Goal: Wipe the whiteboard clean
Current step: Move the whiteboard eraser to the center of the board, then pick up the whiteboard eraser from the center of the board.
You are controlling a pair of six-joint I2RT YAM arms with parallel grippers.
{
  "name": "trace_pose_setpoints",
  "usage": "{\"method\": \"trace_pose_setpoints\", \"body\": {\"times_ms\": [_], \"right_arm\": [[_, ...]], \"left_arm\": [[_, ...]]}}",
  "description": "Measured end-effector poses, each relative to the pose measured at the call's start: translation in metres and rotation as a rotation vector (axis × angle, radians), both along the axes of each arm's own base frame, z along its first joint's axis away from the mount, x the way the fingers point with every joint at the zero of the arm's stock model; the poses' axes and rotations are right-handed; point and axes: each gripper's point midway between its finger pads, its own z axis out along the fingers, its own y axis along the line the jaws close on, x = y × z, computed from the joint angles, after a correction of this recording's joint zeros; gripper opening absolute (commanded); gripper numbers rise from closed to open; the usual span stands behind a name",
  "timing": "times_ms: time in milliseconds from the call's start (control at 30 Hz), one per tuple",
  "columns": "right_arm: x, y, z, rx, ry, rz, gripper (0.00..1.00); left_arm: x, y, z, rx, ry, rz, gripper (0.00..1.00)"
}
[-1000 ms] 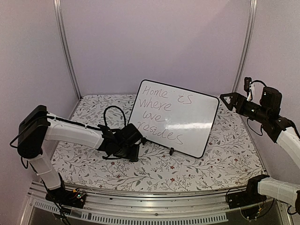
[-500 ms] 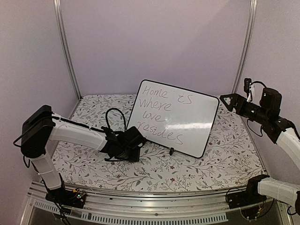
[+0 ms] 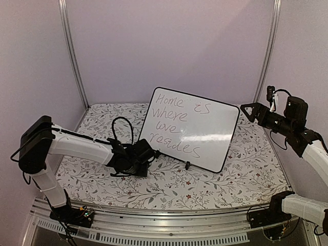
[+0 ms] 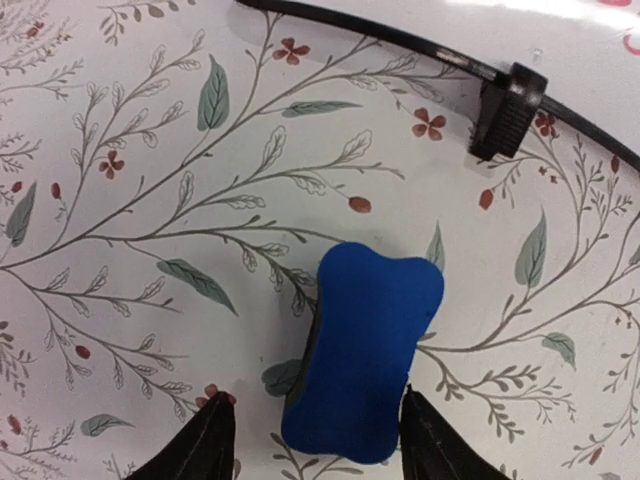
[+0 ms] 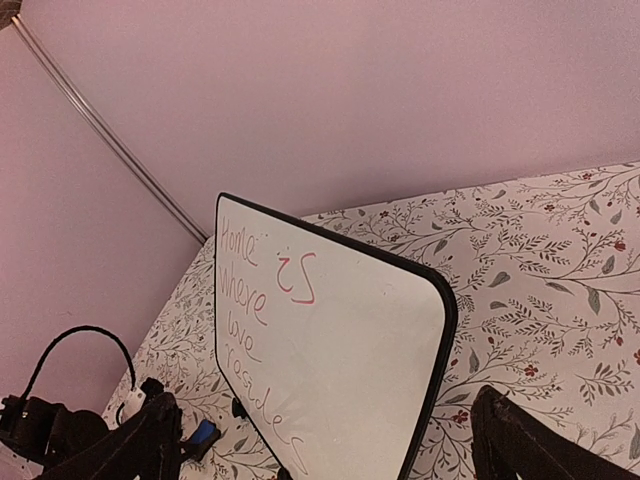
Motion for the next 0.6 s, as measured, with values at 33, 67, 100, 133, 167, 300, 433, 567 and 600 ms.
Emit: {"method": "trace_pose_setpoints", "body": {"times_ms": [33,67,100,133,167,300,433,567,600], "right_arm": [[0.000,0.000,0.000,0.000,0.000,0.000,0.99],[0.000,0.000,0.000,0.000,0.000,0.000,0.99],[0.000,0.000,0.000,0.000,0.000,0.001,0.99],[0.000,0.000,0.000,0.000,0.000,0.001,0.99],[0.000,0.000,0.000,0.001,0.000,0.003,0.99],[-0.001,0.001,0.000,0.002,0.000,0.007,0.99],[-0.001,0.002,0.000,0.004,0.001,0.013,0.99],[-0.002,0.003,0.000,0.004,0.000,0.017,0.99],[-0.002,0.003,0.000,0.004,0.000,0.017,0.99]], "left_arm": [[-0.001,0.001,0.002,-0.002,-0.003,-0.003,0.54],[-0.001,0.002,0.004,-0.006,-0.009,-0.013,0.54],[-0.001,0.002,0.006,-0.011,-0.016,-0.023,0.54],[-0.001,0.002,0.009,-0.017,-0.026,-0.037,0.54],[-0.001,0.001,0.013,-0.025,-0.038,-0.056,0.54],[0.004,-0.007,0.023,-0.039,-0.072,-0.121,0.53],[0.009,-0.011,0.026,-0.060,-0.083,-0.196,0.53],[0.013,-0.005,0.027,-0.076,-0.079,-0.244,0.53],[0.015,-0.004,0.028,-0.078,-0.082,-0.252,0.53]]}}
